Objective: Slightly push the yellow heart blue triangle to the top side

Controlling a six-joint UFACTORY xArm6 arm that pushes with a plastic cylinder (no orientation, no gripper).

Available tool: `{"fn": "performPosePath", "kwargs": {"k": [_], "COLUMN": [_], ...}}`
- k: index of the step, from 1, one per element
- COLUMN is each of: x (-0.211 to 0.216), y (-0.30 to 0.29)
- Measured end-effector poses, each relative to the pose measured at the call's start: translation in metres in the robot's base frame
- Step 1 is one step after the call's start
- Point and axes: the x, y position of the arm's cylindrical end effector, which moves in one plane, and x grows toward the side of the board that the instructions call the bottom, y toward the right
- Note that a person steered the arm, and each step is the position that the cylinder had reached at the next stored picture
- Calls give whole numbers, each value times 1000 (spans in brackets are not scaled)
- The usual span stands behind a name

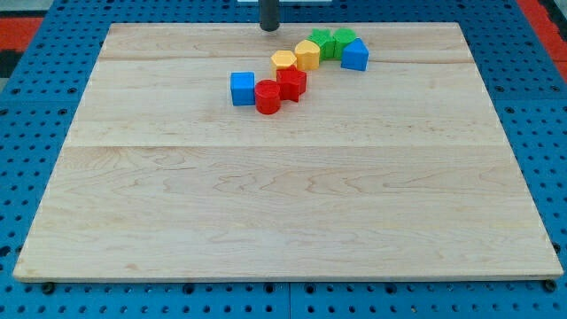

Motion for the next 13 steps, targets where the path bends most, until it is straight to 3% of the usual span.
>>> {"fn": "performPosePath", "kwargs": {"k": [2,3,4,5,6,8,9,11,13], "x": [-2,-6,-6,-5,21,99,108,108,85], "y": [-2,27,84,188,242,230,200,79,92]}}
